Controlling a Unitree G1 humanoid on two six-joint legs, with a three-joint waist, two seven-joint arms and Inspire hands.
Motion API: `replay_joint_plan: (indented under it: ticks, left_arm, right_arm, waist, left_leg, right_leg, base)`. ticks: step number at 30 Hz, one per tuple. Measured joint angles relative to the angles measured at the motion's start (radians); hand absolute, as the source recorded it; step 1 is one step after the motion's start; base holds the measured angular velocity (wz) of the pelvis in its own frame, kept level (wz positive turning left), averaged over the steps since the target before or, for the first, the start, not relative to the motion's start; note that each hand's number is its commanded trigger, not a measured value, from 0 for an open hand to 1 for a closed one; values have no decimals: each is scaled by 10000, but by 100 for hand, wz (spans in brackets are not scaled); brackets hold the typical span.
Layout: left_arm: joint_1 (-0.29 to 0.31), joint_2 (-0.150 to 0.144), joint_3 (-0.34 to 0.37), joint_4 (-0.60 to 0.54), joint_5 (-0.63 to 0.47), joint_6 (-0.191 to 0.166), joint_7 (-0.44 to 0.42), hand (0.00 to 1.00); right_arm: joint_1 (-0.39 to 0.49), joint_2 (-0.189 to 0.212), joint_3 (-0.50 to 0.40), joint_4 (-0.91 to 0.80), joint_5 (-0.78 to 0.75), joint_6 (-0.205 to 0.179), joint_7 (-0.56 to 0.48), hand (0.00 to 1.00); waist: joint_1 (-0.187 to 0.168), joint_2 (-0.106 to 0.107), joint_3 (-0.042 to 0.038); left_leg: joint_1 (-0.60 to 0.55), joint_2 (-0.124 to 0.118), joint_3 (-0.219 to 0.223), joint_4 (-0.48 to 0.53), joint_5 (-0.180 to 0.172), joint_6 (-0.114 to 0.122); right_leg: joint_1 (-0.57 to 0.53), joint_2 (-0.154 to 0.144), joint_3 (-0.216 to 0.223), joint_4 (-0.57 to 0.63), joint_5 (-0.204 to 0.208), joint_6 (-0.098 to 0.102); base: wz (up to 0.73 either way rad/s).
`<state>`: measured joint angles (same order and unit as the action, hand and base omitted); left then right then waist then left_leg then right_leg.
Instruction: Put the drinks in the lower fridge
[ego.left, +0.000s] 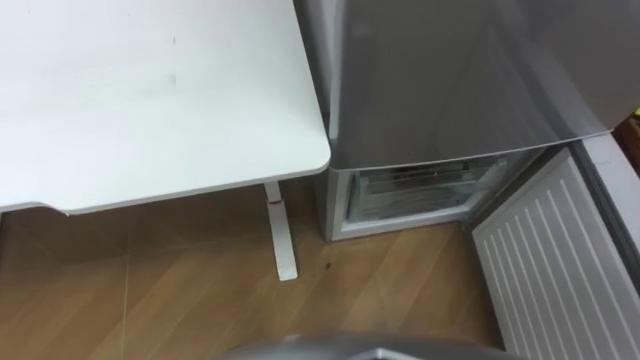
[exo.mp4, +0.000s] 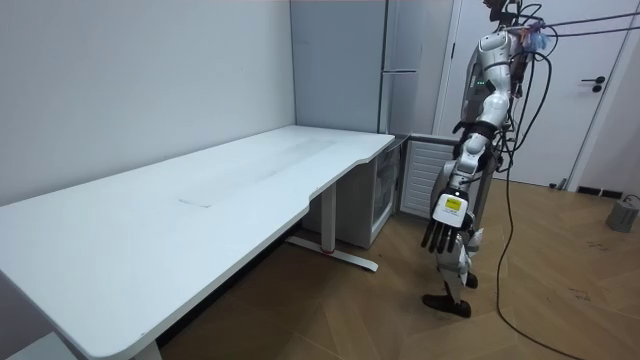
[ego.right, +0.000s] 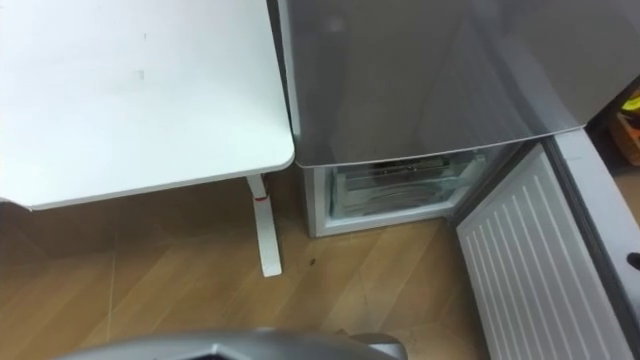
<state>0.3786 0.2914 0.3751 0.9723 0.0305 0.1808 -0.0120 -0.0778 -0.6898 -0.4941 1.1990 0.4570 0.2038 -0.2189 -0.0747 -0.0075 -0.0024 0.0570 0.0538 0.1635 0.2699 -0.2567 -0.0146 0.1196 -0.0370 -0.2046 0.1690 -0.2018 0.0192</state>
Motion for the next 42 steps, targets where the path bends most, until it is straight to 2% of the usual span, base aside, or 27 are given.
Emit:
replay_joint_plan:
  ticks: [8, 16, 18, 20, 22, 23, 24, 27, 28, 29, 30, 31, 32, 34, 35, 36, 37, 38, 41, 42]
  left_arm:
    - [-26, 0, -64, -3, 1, 0, -176, 0]
    - [-373, 13, -213, 34, 12, -12, -166, 0]
    - [-376, 12, -229, 156, 40, -70, -187, 0]
    - [-366, 11, -247, 183, 43, -74, -206, 0]
    - [-337, 11, -267, 187, 46, -73, -274, 0]
    - [-330, 10, -260, 201, 48, -75, -301, 0]
    - [-329, 4, -263, 217, 44, -75, -342, 0]
    - [-514, -92, -338, 355, 44, -45, -402, 0]
    - [-614, -91, -655, 573, 53, -50, -398, 0]
    - [-702, -107, -820, 664, 52, -68, -396, 0]
    - [-776, -139, -1266, 693, 32, -76, -380, 0]
    - [-856, -212, -1617, 755, 16, -61, -369, 0]
    - [-926, -264, -1766, 859, 23, -57, -351, 0]
    - [-1300, -661, -2311, 1360, 46, 62, -346, 0]
    - [-1371, -788, -2417, 1488, 32, 85, -346, 0]
    - [-1422, -1219, -2661, 1519, 25, 121, -370, 0]
    - [-1438, -1429, -2758, 1490, 23, 191, -398, 0]
    - [-1425, -1450, -2798, 1486, 26, 254, -396, 0]
    - [-1360, -1397, -2830, 1484, 11, 385, -215, 0]
    - [-1358, -1420, -2959, 1478, 11, 384, -165, 0]
  right_arm:
    - [5, 66, 5, -6, -202, -80, 0, 0]
    - [193, 337, 24, 21, -220, -626, 19, 0]
    - [207, 378, 18, 58, -198, -636, 182, 0]
    - [358, 472, 17, 77, 264, -786, 296, 0]
    - [600, 720, 15, 58, 1126, -1156, 596, 0]
    - [657, 785, 9, 49, 1419, -1179, 689, 0]
    - [847, 987, 29, -9, 1938, -1274, 954, 0]
    - [1536, 1832, 464, -437, 2271, -1648, 1664, 0]
    - [1876, 2147, 925, -724, 2540, -1838, 1879, 0]
    - [2033, 2303, 1231, -900, 2656, -1927, 1970, 0]
    - [2325, 2647, 1839, -1369, 2902, -2110, 2150, 0]
    - [2543, 2984, 2539, -1830, 3216, -2132, 2367, 0]
    - [2605, 3178, 2825, -2048, 3344, -2135, 2489, 0]
    - [2570, 4119, 3934, -2715, 3759, -2241, 2933, 0]
    - [2566, 4322, 4057, -2828, 3928, -2382, 2934, 0]
    - [2546, 4372, 4161, -3083, 4210, -2679, 2785, 0]
    - [2548, 4386, 4334, -3309, 4583, -2703, 2920, 0]
    - [2544, 4461, 4423, -3426, 4721, -2704, 2960, 0]
    - [2199, 4994, 5475, -3527, 5452, -2641, 3159, 0]
    - [1977, 5177, 6029, -3525, 5585, -2496, 3332, 0]
  waist:
    - [-25, 68, 0]
    - [1, 168, -15]
    - [9, 171, -24]
    - [16, 160, -30]
    - [44, 91, -11]
    - [52, 86, -19]
    - [129, 61, -45]
    - [381, -133, -36]
    - [615, -143, -37]
    - [719, -138, -36]
    - [849, -118, -29]
    - [1065, -70, -34]
    - [1151, -48, -33]
    - [1360, 214, -32]
    - [1450, 311, -35]
    - [1602, 641, -8]
    - [1604, 739, 44]
    - [1613, 794, 40]
    - [1656, 753, 31]
    - [1655, 709, 13]
  left_leg:
    - [-103, 51, -12, 83, 1, -22]
    - [-353, 74, -9, 202, -17, -37]
    - [-346, 78, 7, 142, -18, -39]
    - [-338, 75, -9, 124, -15, -43]
    - [-304, 88, -11, 110, -9, -53]
    - [-302, 92, -9, 109, -8, -55]
    - [-282, 103, 7, 100, -8, -56]
    - [-135, 216, 151, 72, -74, -144]
    - [-98, 285, 209, 57, -115, -174]
    - [-96, 325, 214, 71, -148, -190]
    - [-140, 418, 227, 177, -234, -225]
    - [-177, 571, 271, 351, -338, -279]
    - [-201, 616, 285, 459, -397, -306]
    - [-313, 746, 240, 684, -483, -366]
    - [-317, 749, 239, 686, -476, -373]
    - [-387, 714, 249, 685, -458, -346]
    - [-490, 620, 257, 678, -371, -248]
    - [-512, 580, 244, 659, -335, -241]
    - [-453, 551, 236, 472, -115, -295]
    - [-469, 561, 195, 458, -80, -317]
  right_leg:
    - [-78, 40, 15, 17, -26, -64]
    - [-343, 51, 70, 31, -15, -77]
    - [-329, 59, 84, 24, -15, -78]
    - [-319, 69, 76, 35, -9, -86]
    - [-300, 78, 65, 28, -2, -96]
    - [-289, 81, 68, 28, -2, -97]
    - [-277, 95, 95, 23, 0, -101]
    - [-109, 172, 96, -5, 41, -157]
    - [-79, 217, 106, 10, 97, -186]
    - [-85, 245, 109, 8, 115, -205]
    - [-94, 322, 108, 3, 175, -226]
    - [-102, 431, 154, 2, 227, -269]
    - [-100, 481, 162, -1, 241, -290]
    - [-96, 573, 134, -5, 277, -352]
    - [-109, 565, 132, -2, 282, -361]
    - [-199, 538, 302, -27, 321, -382]
    - [-302, 407, 240, -6, 316, -362]
    - [-338, 392, 228, -5, 309, -356]
    - [-365, 400, 215, -3, 267, -391]
    - [-355, 394, 93, -2, 269, -424]
  base:
    - [0]
    - [0]
    - [0]
    - [0]
    - [0]
    - [-4]
    - [-11]
    - [-14]
    - [-19]
    - [-21]
    - [-21]
    - [-21]
    - [-14]
    - [-2]
    - [-6]
    - [-3]
    - [0]
    - [8]
    - [8]
    - [13]
